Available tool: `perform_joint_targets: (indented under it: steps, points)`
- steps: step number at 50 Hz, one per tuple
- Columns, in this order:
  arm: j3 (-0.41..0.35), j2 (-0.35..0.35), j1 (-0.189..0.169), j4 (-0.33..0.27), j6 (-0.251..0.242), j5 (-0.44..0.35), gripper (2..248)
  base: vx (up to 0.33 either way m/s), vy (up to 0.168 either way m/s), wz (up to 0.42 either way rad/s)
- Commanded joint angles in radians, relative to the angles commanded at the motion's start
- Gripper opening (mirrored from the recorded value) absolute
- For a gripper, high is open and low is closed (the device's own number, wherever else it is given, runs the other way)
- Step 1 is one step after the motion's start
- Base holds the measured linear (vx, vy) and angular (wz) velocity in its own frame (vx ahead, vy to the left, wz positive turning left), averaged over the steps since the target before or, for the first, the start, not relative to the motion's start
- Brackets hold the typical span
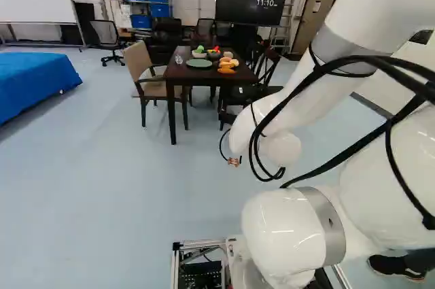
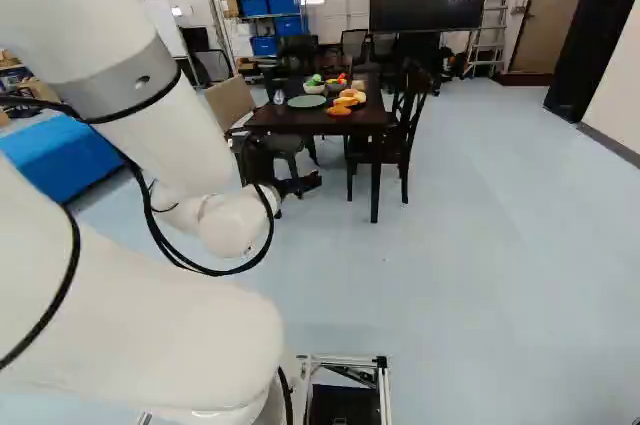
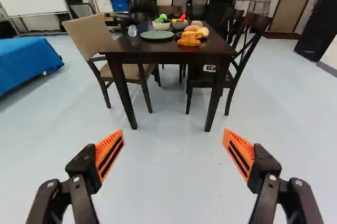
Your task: Move the croissant to the empty plate
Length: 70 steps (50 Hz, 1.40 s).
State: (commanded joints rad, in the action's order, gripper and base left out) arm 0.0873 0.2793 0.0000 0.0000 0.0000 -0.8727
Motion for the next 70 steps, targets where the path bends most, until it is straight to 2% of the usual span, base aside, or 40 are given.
perform_joint_targets:
  steps: [70]
  points:
    - [0.0,0.0,0.0,0.0,0.0,0.0,247,0.058,-0.016,-0.009]
